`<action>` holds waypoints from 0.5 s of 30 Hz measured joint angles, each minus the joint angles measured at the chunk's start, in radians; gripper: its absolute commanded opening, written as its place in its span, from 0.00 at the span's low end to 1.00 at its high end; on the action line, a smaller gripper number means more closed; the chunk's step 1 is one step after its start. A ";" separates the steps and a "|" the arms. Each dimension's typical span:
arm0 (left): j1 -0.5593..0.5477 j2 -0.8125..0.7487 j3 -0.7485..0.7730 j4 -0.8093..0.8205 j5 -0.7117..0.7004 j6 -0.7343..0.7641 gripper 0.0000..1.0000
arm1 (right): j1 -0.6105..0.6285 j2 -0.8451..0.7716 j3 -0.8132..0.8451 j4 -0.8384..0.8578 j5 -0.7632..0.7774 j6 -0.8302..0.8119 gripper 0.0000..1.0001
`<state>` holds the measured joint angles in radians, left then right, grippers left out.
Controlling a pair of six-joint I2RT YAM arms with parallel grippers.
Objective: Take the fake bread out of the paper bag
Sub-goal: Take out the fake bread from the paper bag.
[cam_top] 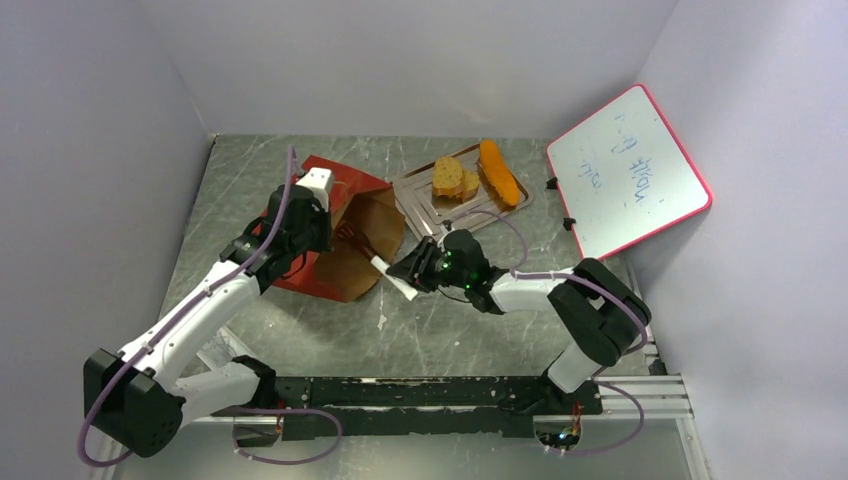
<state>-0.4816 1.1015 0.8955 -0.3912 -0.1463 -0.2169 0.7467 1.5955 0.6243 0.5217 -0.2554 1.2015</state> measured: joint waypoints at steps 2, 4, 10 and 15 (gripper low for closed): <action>0.000 0.000 0.011 -0.010 0.000 0.000 0.07 | -0.005 0.009 -0.017 0.034 -0.010 0.002 0.42; 0.000 0.000 0.027 -0.022 -0.006 0.001 0.07 | -0.013 0.011 -0.029 0.058 -0.020 0.002 0.42; 0.000 -0.005 0.052 -0.052 -0.010 0.013 0.07 | -0.046 0.008 -0.063 0.106 -0.064 -0.006 0.43; 0.000 -0.005 0.079 -0.088 -0.004 0.033 0.07 | -0.068 -0.003 -0.071 0.111 -0.110 -0.017 0.43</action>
<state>-0.4820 1.0969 0.9745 -0.4793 -0.1501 -0.1837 0.6785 1.5921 0.5537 0.6323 -0.3656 1.1843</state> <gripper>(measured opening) 0.077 0.433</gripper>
